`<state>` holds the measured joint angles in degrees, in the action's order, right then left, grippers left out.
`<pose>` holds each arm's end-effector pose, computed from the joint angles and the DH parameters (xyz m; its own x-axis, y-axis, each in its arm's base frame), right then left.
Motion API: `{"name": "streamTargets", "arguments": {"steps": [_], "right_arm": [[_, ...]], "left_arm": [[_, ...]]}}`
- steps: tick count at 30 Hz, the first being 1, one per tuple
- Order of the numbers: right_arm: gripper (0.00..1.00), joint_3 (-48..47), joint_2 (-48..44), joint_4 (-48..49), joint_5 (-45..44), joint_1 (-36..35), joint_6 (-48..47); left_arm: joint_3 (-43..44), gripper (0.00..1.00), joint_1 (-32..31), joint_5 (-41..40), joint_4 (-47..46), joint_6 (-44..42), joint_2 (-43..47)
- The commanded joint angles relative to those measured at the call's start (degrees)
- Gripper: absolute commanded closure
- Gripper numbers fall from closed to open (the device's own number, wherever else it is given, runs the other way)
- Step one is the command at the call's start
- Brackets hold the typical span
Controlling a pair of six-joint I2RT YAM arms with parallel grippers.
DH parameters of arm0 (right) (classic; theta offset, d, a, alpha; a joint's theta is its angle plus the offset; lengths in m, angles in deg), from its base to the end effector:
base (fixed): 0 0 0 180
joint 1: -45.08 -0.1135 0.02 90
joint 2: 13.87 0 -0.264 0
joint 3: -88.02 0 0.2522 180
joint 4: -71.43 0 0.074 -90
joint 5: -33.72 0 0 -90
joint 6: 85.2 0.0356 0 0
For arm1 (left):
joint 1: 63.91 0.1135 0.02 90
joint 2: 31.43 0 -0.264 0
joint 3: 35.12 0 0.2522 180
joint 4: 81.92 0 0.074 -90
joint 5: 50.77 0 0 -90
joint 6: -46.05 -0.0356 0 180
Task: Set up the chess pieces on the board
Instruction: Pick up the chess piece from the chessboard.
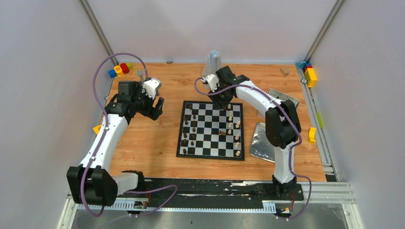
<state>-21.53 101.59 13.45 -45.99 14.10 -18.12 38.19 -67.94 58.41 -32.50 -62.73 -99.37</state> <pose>0.3674 0.2280 0.2280 -0.4856 -0.7385 -0.4678 -0.8284 0.5597 -0.0237 0.2479 -0.0292 0.3069 -0.5594 0.3442 -0.7540 0.5091 0.8606 0.0151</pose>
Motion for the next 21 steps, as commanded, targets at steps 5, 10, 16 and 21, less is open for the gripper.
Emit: {"name": "streamTargets", "arguments": {"steps": [5,10,16,21], "right_arm": [[0.59,-5.17,3.53,0.1,-3.18,2.79,5.28],[0.61,-5.65,4.91,-0.42,-2.22,3.03,6.51],[0.65,-5.9,5.72,-0.98,-2.08,3.03,6.83],[0.65,-5.36,5.65,-1.36,-2.98,3.03,6.92]], "left_arm": [[-0.28,0.11,0.38,0.71,-1.83,-0.02,0.91],[-0.08,0.11,0.41,0.95,-1.74,-0.02,0.52],[-0.05,0.11,0.36,0.87,-1.74,-0.02,0.51],[-0.13,0.11,0.35,0.95,-1.73,-0.09,0.59]]}}
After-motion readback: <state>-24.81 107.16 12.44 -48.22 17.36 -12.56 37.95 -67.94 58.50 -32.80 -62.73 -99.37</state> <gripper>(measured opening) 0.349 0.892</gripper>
